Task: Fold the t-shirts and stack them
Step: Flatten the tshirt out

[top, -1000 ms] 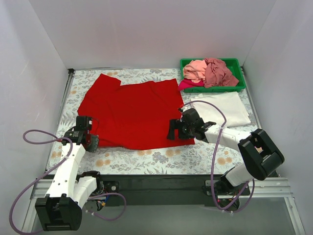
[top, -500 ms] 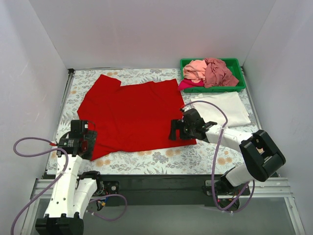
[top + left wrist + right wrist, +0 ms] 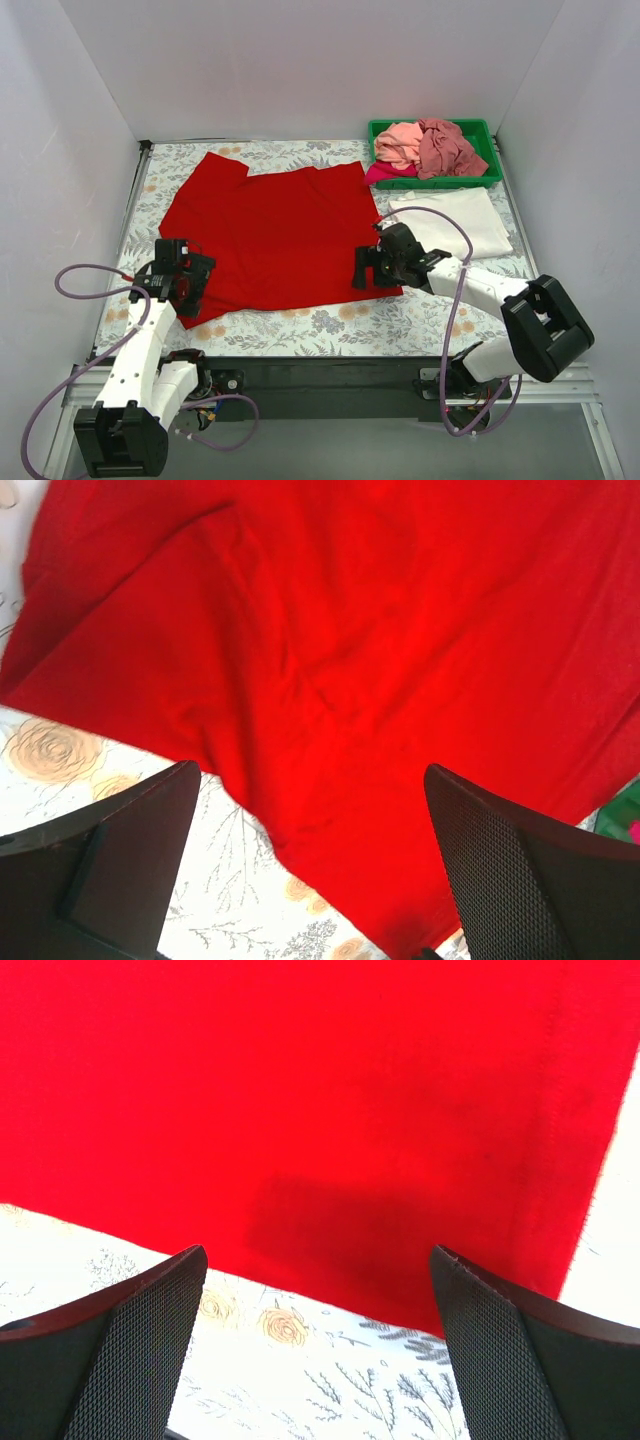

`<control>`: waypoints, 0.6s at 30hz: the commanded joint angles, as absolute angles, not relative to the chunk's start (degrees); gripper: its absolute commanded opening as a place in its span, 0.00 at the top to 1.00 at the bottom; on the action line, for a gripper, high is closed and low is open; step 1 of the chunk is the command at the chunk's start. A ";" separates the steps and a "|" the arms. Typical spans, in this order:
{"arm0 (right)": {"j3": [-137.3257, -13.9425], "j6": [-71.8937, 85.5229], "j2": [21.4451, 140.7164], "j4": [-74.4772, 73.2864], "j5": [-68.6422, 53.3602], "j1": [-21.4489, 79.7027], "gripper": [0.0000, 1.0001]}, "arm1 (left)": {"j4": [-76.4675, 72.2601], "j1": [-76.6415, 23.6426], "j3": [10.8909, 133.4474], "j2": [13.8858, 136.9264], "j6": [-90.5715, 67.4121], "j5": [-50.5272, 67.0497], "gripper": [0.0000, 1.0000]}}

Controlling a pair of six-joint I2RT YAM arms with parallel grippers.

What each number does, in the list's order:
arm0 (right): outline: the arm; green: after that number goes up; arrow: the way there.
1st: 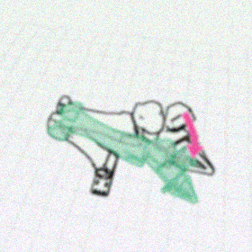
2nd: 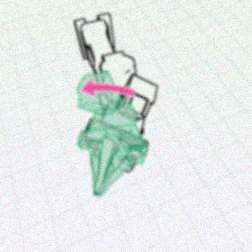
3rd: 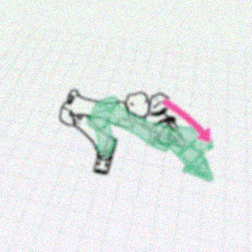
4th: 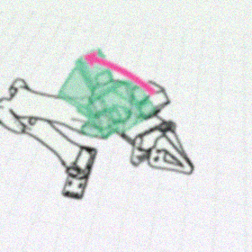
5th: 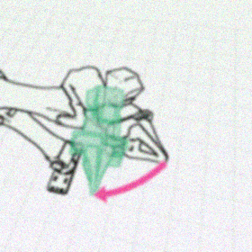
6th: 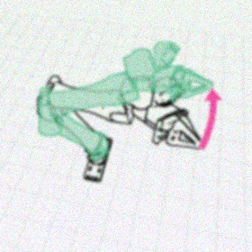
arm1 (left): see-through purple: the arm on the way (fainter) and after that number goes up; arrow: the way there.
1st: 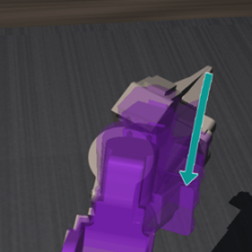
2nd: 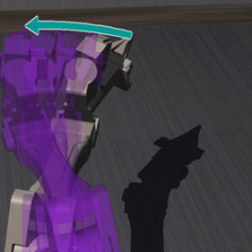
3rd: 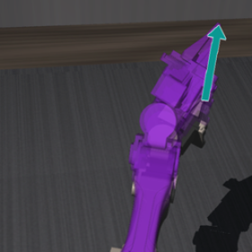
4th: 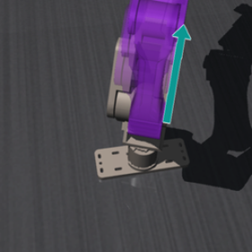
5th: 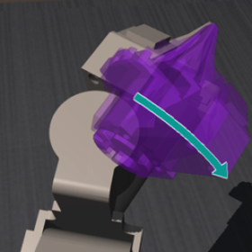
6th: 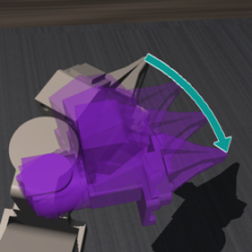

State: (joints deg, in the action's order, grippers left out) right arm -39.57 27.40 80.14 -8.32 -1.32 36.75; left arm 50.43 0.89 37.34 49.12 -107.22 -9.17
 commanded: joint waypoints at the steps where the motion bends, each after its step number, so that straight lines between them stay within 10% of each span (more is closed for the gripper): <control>1: -39.55 26.63 76.56 -9.58 1.39 36.65 0.02 | 46.58 0.79 38.05 49.74 -105.65 -9.14 0.05; 18: -45.26 24.88 70.40 -11.78 3.86 36.65 0.02 | 39.56 0.79 47.10 61.34 -96.25 -8.97 0.03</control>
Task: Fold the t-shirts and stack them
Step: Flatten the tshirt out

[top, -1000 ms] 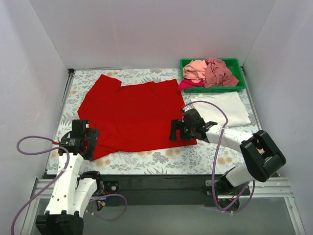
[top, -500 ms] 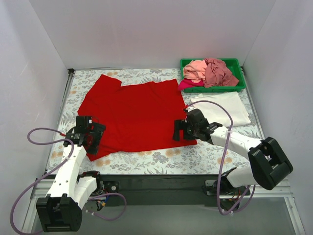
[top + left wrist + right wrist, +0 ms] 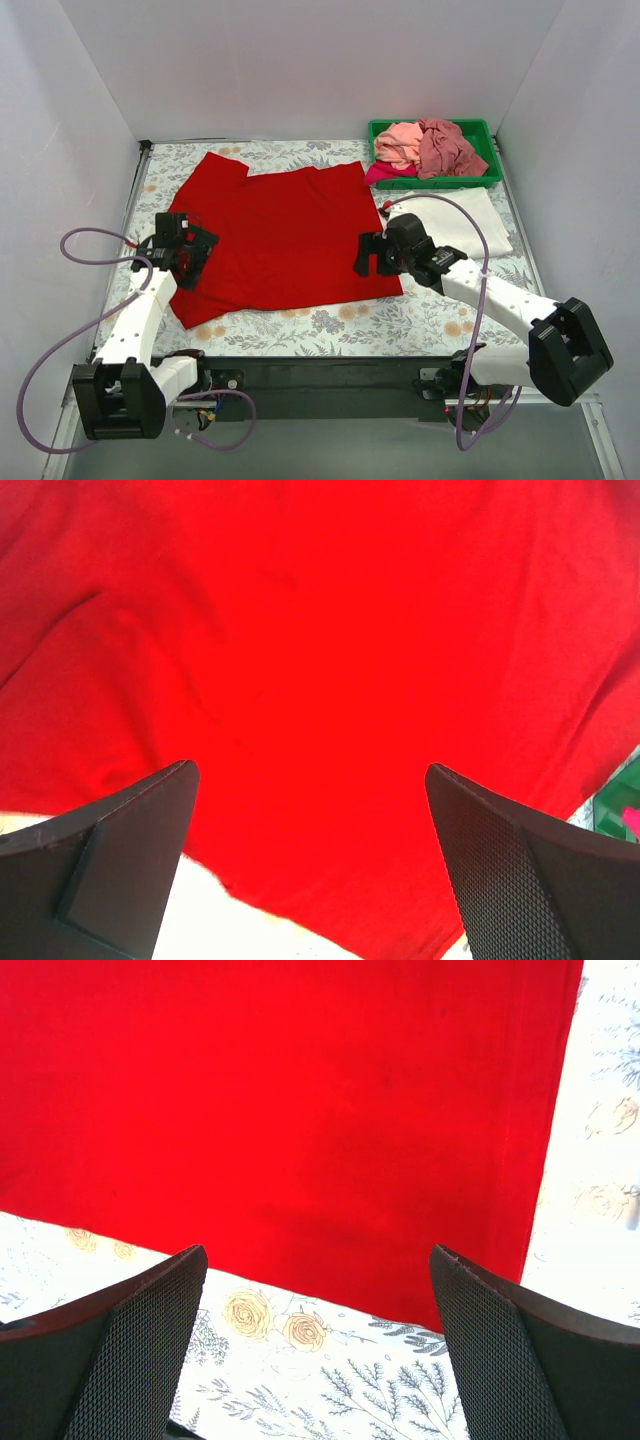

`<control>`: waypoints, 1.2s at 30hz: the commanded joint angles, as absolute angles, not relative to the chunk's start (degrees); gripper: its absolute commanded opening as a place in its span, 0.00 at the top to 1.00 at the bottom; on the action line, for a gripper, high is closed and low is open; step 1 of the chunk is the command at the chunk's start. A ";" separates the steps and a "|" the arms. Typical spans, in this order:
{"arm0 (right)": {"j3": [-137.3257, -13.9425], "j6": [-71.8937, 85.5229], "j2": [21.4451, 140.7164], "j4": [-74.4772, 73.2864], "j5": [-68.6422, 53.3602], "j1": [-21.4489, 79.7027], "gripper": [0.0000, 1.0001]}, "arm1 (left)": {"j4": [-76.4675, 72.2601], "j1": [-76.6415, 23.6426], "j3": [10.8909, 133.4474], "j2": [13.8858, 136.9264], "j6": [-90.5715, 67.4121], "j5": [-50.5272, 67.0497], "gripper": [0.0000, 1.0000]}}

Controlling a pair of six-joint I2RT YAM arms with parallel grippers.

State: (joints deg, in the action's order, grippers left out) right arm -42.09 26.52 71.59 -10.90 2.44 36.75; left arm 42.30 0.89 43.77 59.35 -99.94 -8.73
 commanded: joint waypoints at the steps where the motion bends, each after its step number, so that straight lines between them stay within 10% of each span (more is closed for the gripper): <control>1: -46.66 24.53 71.27 -11.69 4.04 36.56 0.02 | 38.51 0.79 48.59 62.30 -95.81 -8.36 0.03; 36: -85.42 15.82 118.73 -15.12 0.44 26.02 0.02 | 28.74 3.16 79.62 120.47 -79.28 1.74 0.02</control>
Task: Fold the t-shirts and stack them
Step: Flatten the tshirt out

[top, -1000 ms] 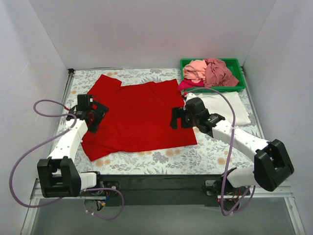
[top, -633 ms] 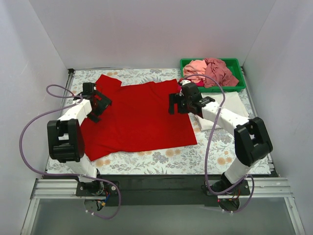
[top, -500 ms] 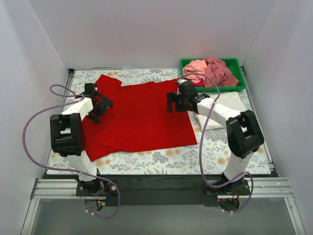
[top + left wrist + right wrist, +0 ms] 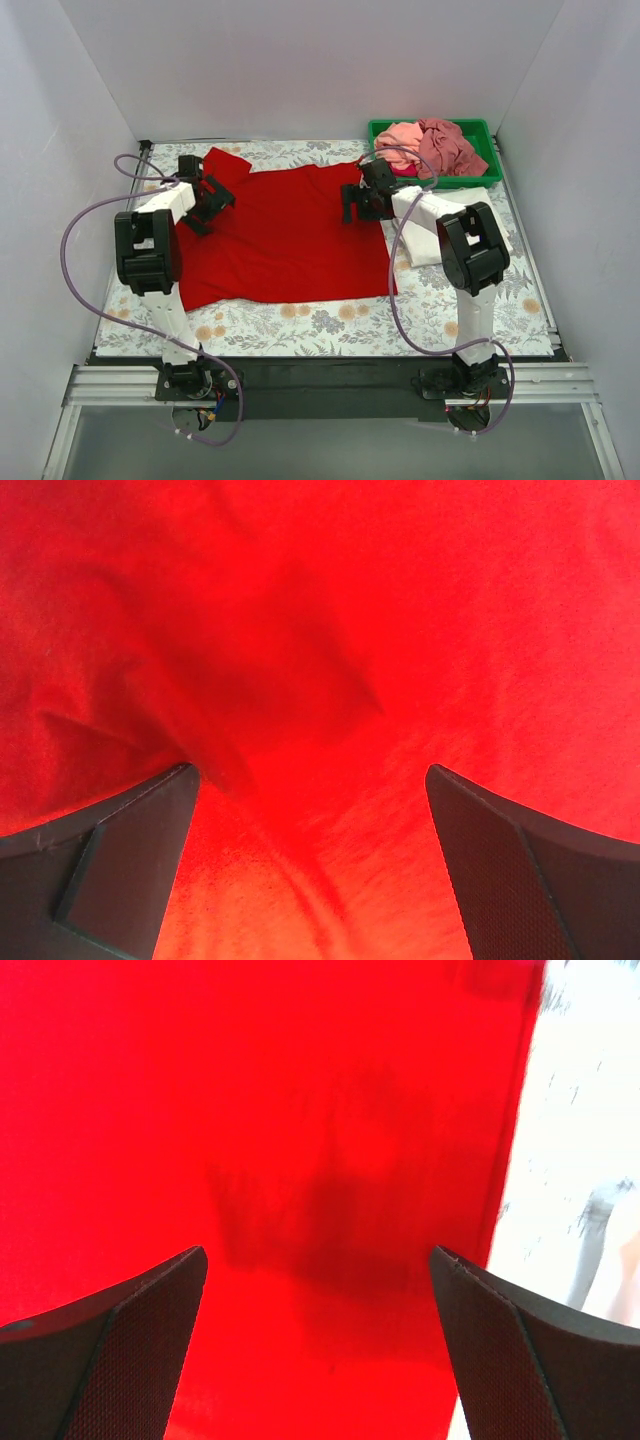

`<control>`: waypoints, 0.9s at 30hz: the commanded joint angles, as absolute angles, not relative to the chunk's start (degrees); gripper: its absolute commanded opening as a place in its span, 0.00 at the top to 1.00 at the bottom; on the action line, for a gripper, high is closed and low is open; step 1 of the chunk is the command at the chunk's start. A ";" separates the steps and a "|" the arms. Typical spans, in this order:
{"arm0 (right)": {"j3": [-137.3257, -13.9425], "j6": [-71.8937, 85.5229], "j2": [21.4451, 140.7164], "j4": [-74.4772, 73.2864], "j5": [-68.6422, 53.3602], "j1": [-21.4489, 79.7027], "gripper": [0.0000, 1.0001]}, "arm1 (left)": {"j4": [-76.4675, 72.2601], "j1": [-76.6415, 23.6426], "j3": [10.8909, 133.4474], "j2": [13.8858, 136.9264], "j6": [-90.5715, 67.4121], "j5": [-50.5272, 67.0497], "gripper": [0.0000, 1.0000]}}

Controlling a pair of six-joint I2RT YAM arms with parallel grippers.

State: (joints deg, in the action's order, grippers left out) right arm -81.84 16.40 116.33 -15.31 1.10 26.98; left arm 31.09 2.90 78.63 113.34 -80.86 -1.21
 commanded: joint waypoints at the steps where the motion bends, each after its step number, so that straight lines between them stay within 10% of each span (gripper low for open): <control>1: -86.04 15.73 119.44 -15.20 0.44 25.67 0.02 | 28.83 3.16 80.59 121.72 -79.10 1.93 0.02; 18: -97.47 12.66 119.54 -18.89 -4.57 23.90 0.02 | 36.38 3.16 95.63 123.59 -78.48 0.79 0.02; 27: -70.70 16.78 94.33 -14.60 -2.90 26.45 0.02 | 38.50 3.25 69.91 95.74 -87.26 -2.99 0.02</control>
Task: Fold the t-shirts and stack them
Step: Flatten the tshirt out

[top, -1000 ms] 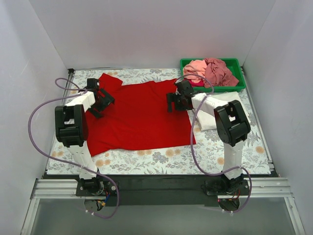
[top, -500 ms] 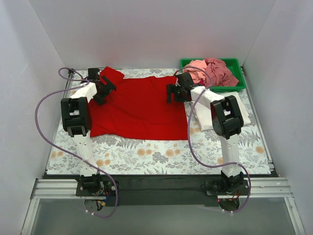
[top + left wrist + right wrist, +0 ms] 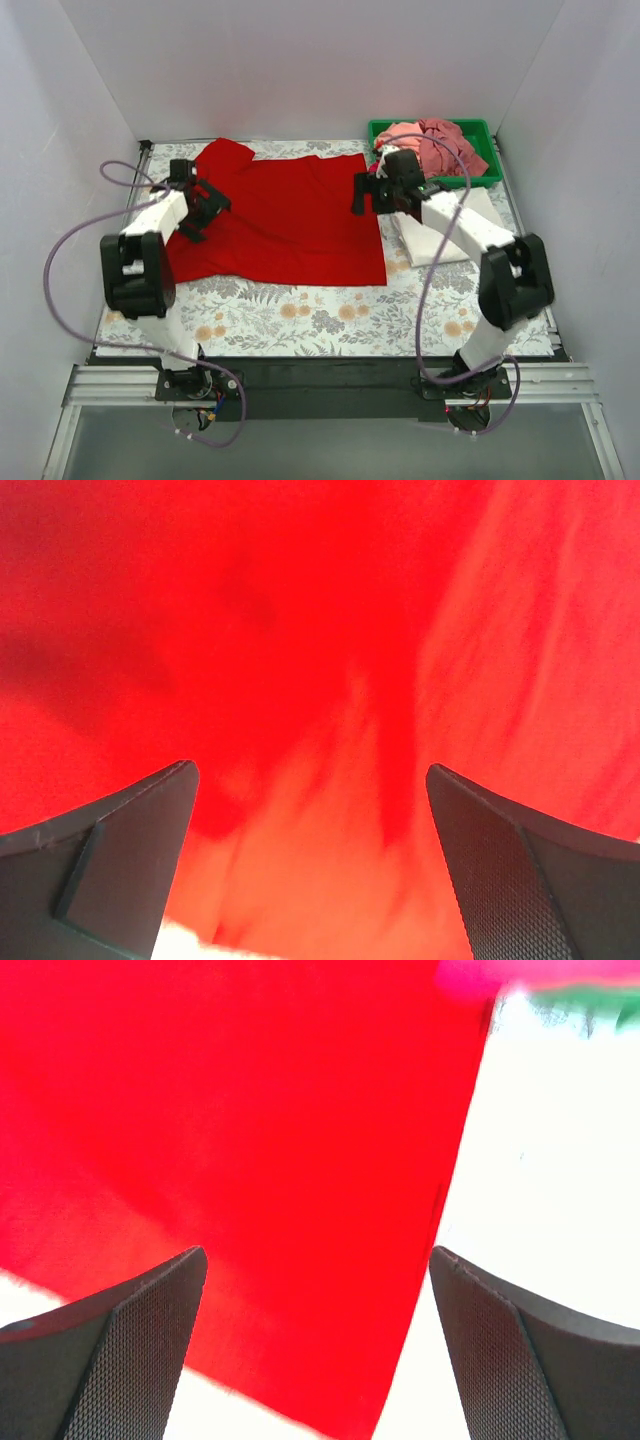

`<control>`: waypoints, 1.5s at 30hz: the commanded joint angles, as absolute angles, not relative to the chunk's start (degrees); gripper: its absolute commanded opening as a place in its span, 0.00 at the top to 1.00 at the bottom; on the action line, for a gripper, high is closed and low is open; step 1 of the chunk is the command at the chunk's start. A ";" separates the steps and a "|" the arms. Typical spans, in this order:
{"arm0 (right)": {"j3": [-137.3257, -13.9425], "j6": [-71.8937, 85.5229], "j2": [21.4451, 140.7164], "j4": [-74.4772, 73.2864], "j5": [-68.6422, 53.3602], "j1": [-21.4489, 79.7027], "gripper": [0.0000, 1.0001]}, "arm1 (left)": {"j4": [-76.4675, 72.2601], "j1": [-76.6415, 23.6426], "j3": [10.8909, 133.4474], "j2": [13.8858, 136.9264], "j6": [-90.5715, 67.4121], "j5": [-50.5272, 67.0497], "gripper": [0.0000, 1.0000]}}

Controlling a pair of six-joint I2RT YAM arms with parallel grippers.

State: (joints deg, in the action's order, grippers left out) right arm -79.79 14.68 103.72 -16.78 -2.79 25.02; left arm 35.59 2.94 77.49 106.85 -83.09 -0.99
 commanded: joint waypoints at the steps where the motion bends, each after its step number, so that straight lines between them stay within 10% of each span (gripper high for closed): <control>1: -67.36 18.01 91.87 -13.28 -3.51 26.89 0.02 | 38.15 3.25 66.91 90.14 -88.49 -2.38 0.02; 11: -40.79 23.55 73.84 -4.32 -7.82 30.59 0.02 | 44.12 3.69 47.82 67.33 -95.88 -10.89 0.02; 34: -33.49 23.82 72.95 -3.34 -6.06 30.50 0.02 | 31.91 9.93 40.25 77.07 -102.83 -14.76 0.23; 40: -30.68 24.87 71.29 -3.43 -5.98 30.59 0.02 | 29.98 10.72 41.49 83.14 -101.78 -14.24 0.53; 43: -29.27 25.75 70.40 -3.43 -5.45 30.50 0.02 | 28.39 10.72 41.05 82.97 -100.90 -13.27 0.95; 45: -29.18 26.28 70.75 -3.43 -5.54 30.59 0.02 | 28.13 10.72 40.69 81.49 -100.38 -13.01 1.00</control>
State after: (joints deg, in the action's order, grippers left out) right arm -30.04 24.97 71.50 -4.23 -6.13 30.50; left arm 29.43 10.50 41.67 82.81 -101.45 -13.32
